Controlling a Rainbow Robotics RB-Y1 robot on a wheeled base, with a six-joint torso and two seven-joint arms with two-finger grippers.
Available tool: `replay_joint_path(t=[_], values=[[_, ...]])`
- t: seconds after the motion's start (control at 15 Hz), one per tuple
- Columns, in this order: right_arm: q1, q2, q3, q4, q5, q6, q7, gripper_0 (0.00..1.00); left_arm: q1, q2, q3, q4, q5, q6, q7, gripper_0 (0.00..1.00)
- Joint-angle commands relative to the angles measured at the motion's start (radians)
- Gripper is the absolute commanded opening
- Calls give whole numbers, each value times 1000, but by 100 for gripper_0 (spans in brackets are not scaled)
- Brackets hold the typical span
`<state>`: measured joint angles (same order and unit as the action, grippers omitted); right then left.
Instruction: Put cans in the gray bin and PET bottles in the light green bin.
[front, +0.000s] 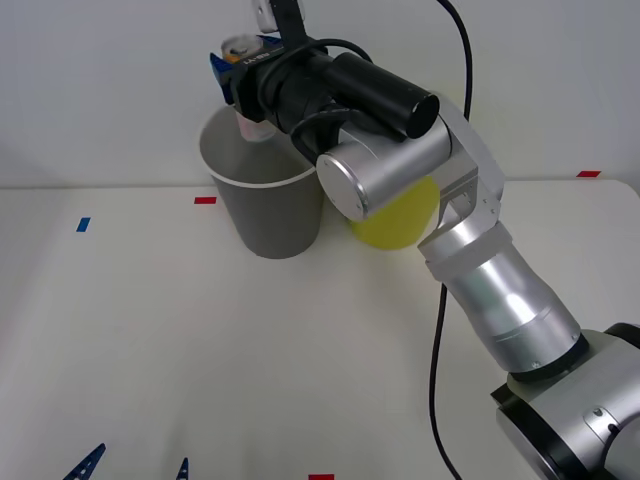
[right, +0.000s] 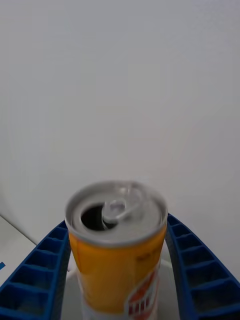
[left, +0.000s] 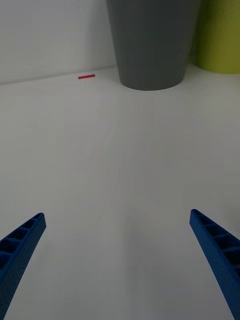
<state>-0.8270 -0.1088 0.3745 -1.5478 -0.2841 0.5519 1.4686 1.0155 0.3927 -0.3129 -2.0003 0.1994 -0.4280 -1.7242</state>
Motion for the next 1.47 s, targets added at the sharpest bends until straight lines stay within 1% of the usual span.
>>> replay_joint_path(t=[0.07,0.27,0.4,0.6,0.73,0.87,1.0,1.07,1.13,1.27,1.33,1.4,1.47], values=[[2,5,1,-2,2,-17,22,91,0,0,0,0,0,0,0,100],[2,11,1,-11,-14,-18,53,91,0,0,0,0,0,0,0,100],[8,-3,20,-54,-29,-18,64,91,0,0,0,0,0,0,0,100],[55,-49,21,-183,-107,-18,72,91,0,0,0,0,0,0,0,100],[80,-77,9,-265,-109,-18,78,91,0,0,0,0,0,0,0,100],[111,-92,-6,-314,-115,-18,75,91,0,0,0,0,0,0,0,100],[187,-126,-26,-388,-116,-18,73,91,0,0,0,0,0,0,0,100],[238,-147,-34,-430,-101,-24,70,91,0,0,0,0,0,0,0,100],[312,-184,-51,-500,-78,-29,62,91,0,0,0,0,0,0,0,100],[437,-259,-94,-620,-76,-29,52,91,0,0,0,0,0,0,0,100],[525,-319,-135,-696,-73,-29,45,91,0,0,0,0,0,0,0,100],[582,-358,-169,-749,-75,-29,41,91,0,0,0,0,0,0,0,100],[641,-377,-200,-793,-78,-29,35,91,0,0,0,0,0,0,0,100]])
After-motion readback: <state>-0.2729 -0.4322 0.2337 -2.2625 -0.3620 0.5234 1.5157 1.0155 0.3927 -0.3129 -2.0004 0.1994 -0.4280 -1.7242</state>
